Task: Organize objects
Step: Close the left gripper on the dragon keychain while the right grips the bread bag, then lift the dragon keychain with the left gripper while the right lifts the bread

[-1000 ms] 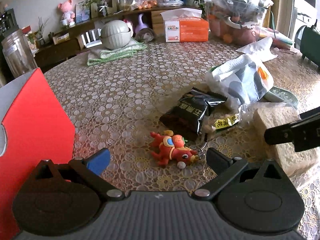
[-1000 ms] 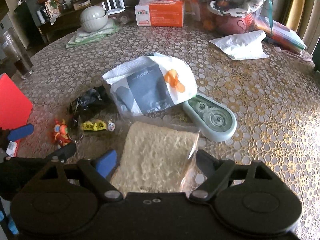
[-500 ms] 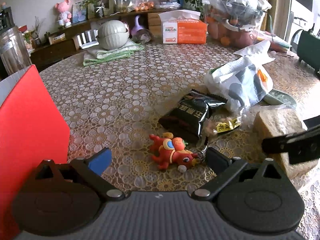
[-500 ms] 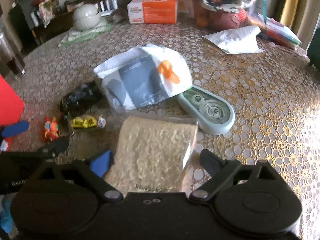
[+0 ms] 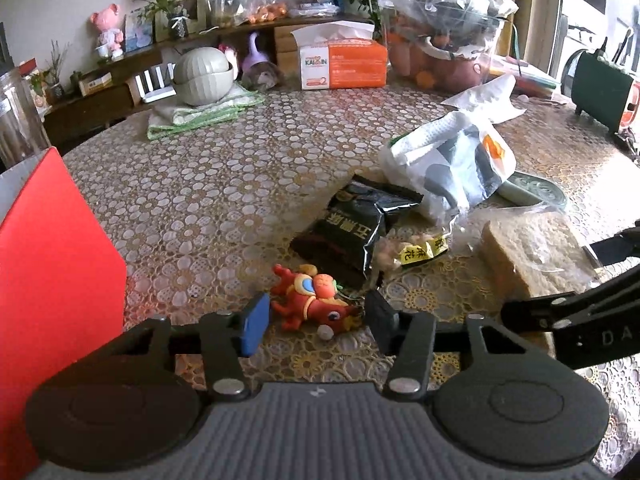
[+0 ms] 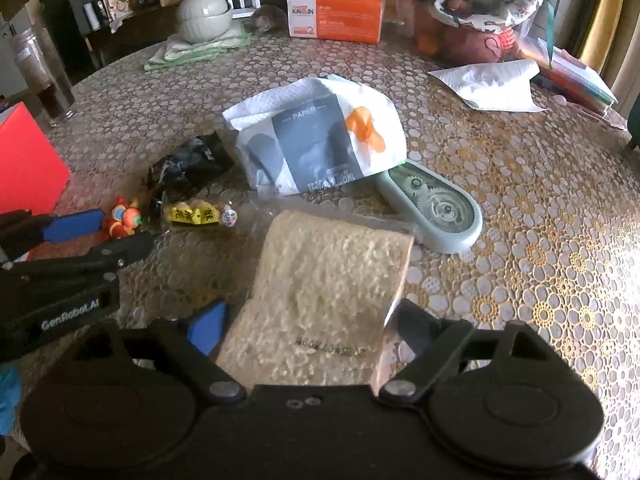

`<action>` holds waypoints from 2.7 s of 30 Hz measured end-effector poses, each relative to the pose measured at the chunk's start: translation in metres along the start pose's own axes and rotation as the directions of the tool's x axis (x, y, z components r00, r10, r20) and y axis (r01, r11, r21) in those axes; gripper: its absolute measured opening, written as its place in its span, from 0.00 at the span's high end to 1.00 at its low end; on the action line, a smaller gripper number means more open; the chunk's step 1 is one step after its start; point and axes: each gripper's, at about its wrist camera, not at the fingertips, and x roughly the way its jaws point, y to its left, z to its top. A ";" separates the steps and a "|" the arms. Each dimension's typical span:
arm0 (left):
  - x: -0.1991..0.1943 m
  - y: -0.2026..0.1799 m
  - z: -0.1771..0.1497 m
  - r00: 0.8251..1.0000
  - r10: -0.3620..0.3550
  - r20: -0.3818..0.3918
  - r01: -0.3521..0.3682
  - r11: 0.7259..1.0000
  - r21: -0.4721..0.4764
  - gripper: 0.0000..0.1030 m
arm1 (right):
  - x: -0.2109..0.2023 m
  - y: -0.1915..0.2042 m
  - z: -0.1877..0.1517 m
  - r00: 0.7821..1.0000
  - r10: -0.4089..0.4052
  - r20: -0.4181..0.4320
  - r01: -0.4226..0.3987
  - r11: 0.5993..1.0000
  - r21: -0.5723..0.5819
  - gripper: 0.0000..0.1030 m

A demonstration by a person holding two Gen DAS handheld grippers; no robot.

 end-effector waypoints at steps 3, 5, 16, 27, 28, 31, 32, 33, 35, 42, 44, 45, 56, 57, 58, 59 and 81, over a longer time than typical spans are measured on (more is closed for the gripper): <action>-0.002 0.002 0.000 1.000 -0.005 -0.013 0.005 1.000 -0.012 0.53 | -0.005 -0.003 -0.004 1.000 0.013 0.006 -0.013 1.000 0.005 0.21; -0.006 0.004 0.000 1.000 -0.012 -0.017 0.012 1.000 -0.029 0.53 | -0.010 -0.005 -0.007 1.000 0.026 0.007 -0.026 1.000 0.015 0.22; -0.041 0.001 -0.012 0.998 -0.041 -0.040 0.037 0.995 -0.094 0.54 | -0.051 -0.013 -0.024 0.994 0.099 0.043 -0.100 0.995 0.024 0.24; -0.086 -0.014 -0.025 0.994 -0.094 -0.047 0.088 0.989 -0.120 0.54 | -0.089 -0.014 -0.049 0.992 0.118 0.037 -0.118 0.993 0.001 0.24; -0.090 -0.015 -0.026 0.994 -0.098 -0.045 0.092 0.989 -0.118 0.54 | -0.094 -0.014 -0.051 0.992 0.124 0.035 -0.124 0.992 -0.003 0.24; -0.105 -0.019 -0.030 0.994 -0.104 -0.038 0.100 0.989 -0.106 0.60 | -0.106 -0.011 -0.056 0.991 0.130 0.041 -0.129 0.991 -0.024 0.24; -0.109 -0.019 -0.030 0.994 -0.107 -0.037 0.103 0.989 -0.106 0.63 | -0.110 -0.011 -0.057 0.990 0.130 0.047 -0.129 0.991 -0.031 0.24; -0.114 -0.019 -0.031 0.993 -0.114 -0.033 0.110 0.988 -0.108 0.63 | -0.115 -0.010 -0.058 0.990 0.133 0.053 -0.131 0.991 -0.036 0.24; -0.122 -0.018 -0.032 0.992 -0.121 -0.022 0.118 0.987 -0.108 0.63 | -0.121 -0.008 -0.059 0.989 0.129 0.070 -0.126 0.991 -0.047 0.24; -0.122 -0.011 -0.037 0.992 -0.119 -0.035 0.113 0.986 -0.125 0.67 | -0.127 -0.011 -0.062 0.991 0.106 0.087 -0.103 0.994 -0.043 0.24; -0.123 -0.009 -0.040 0.990 -0.139 -0.038 0.133 0.982 -0.132 0.63 | -0.127 -0.013 -0.064 0.991 0.107 0.081 -0.104 0.994 -0.040 0.24; -0.123 -0.009 -0.042 0.989 -0.144 -0.039 0.138 0.982 -0.128 0.58 | -0.127 -0.013 -0.065 0.991 0.108 0.078 -0.105 0.994 -0.039 0.24; -0.102 -0.030 -0.060 0.982 -0.155 -0.107 0.166 0.981 0.101 0.20 | -0.121 -0.017 -0.073 0.992 0.113 0.052 -0.111 0.993 -0.038 0.24; -0.098 -0.031 -0.062 0.982 -0.153 -0.113 0.166 0.979 0.119 0.20 | -0.121 -0.018 -0.073 0.992 0.112 0.049 -0.110 0.993 -0.038 0.24; -0.094 -0.030 -0.062 0.980 -0.155 -0.124 0.171 0.977 0.129 0.20 | -0.120 -0.018 -0.073 0.993 0.110 0.047 -0.109 0.993 -0.037 0.24; -0.090 -0.028 -0.062 0.976 -0.165 -0.139 0.183 0.974 0.132 0.20 | -0.119 -0.019 -0.073 0.993 0.108 0.044 -0.107 0.994 -0.034 0.24; -0.076 -0.038 -0.064 0.966 -0.220 -0.133 0.244 0.948 0.202 0.53 | -0.107 -0.024 -0.072 0.995 0.095 0.014 -0.095 0.995 -0.020 0.24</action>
